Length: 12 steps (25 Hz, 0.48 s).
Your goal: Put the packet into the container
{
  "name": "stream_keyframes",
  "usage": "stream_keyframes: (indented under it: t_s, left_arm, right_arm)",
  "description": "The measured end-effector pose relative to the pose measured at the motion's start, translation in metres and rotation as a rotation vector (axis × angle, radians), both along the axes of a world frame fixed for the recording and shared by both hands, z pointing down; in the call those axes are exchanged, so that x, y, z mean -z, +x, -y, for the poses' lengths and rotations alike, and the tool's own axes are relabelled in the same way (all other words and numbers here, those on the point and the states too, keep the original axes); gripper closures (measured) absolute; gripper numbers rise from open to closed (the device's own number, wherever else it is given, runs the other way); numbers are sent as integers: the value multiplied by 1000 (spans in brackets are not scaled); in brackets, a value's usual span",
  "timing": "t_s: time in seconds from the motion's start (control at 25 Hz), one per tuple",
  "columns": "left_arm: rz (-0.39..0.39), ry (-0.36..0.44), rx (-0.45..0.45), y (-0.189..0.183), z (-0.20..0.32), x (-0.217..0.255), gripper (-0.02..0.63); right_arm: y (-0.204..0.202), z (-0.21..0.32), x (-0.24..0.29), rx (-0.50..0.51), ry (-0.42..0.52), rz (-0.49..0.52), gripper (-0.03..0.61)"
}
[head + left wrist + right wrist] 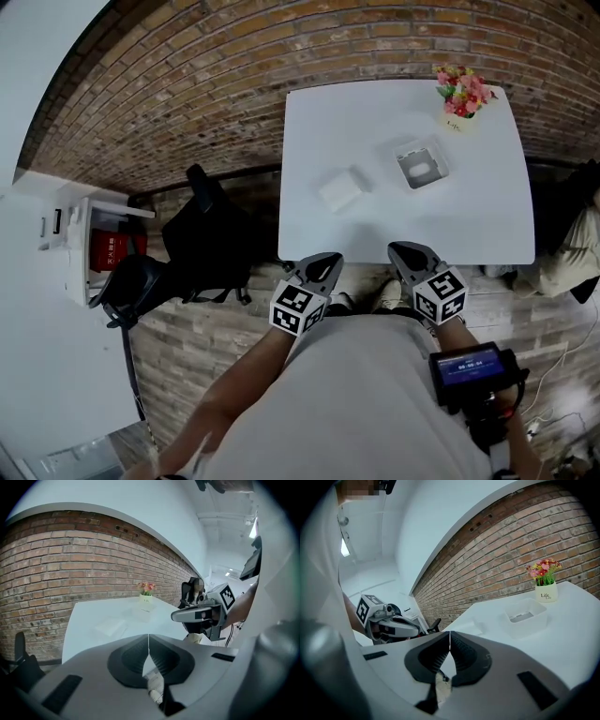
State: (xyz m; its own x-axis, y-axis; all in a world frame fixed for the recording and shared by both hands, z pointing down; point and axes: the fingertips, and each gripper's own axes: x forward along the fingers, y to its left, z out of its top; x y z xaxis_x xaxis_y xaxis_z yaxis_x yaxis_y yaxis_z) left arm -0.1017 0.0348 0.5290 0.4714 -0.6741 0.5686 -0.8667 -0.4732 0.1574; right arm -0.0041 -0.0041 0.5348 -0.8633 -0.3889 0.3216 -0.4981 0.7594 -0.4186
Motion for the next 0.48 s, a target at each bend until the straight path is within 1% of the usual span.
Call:
stream_keyframes:
  t_s: [0.24, 0.48]
  left_arm:
    - [29, -24, -7, 1, 11, -3, 600]
    - [58, -19, -57, 3, 37, -8, 600]
  right_arm:
    - [10, 9, -3, -36, -14, 22, 568]
    - [21, 14, -6, -88, -23, 24, 568]
